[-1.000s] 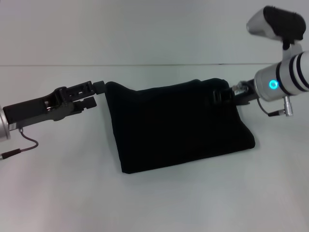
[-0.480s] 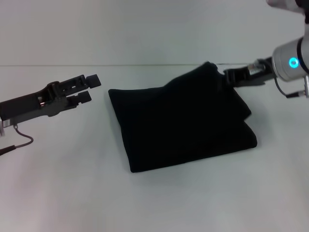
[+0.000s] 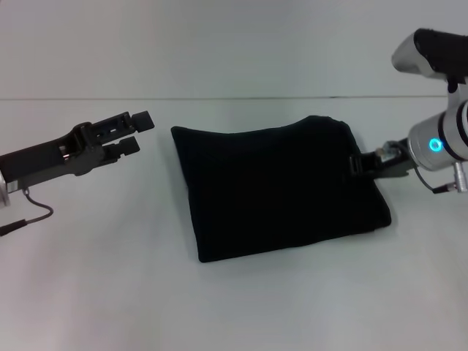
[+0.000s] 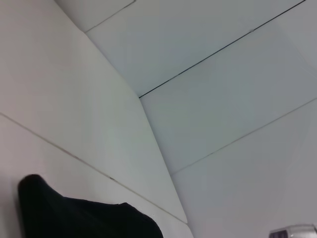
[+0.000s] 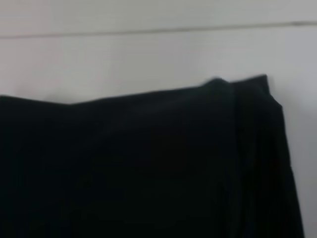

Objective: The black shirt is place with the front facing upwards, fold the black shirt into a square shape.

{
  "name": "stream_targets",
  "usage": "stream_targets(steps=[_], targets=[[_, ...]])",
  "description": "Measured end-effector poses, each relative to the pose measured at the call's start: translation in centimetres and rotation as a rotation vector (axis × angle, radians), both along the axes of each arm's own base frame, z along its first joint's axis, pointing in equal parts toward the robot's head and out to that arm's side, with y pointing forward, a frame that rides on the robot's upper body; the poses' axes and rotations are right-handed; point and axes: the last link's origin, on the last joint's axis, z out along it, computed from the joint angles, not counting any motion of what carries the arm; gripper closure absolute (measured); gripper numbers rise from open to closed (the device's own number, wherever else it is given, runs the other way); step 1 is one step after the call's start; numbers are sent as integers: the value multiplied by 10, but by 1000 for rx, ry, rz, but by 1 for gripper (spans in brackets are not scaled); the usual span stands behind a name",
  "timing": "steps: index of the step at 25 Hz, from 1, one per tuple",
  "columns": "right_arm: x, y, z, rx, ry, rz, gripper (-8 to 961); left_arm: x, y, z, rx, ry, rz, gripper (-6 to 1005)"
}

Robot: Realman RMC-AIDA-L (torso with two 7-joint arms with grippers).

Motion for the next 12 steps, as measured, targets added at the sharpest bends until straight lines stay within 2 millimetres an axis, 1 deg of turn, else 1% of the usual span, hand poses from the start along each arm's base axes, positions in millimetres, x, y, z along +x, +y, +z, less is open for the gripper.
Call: stream_targets(steps=[2,5,8,12], targets=[[5,0,2,-3,-19,-11,918,0,0,0,1,-1,1,127],[9,1,9,6,-32,-23,859,0,0,0,1,-1,0,131],[11,4,19,35,-30,-39,800,1,1,-1,0,-2,-1,135],[18,8,40,89,-27,-64,638,1,0,-1,0,-3,0,141]])
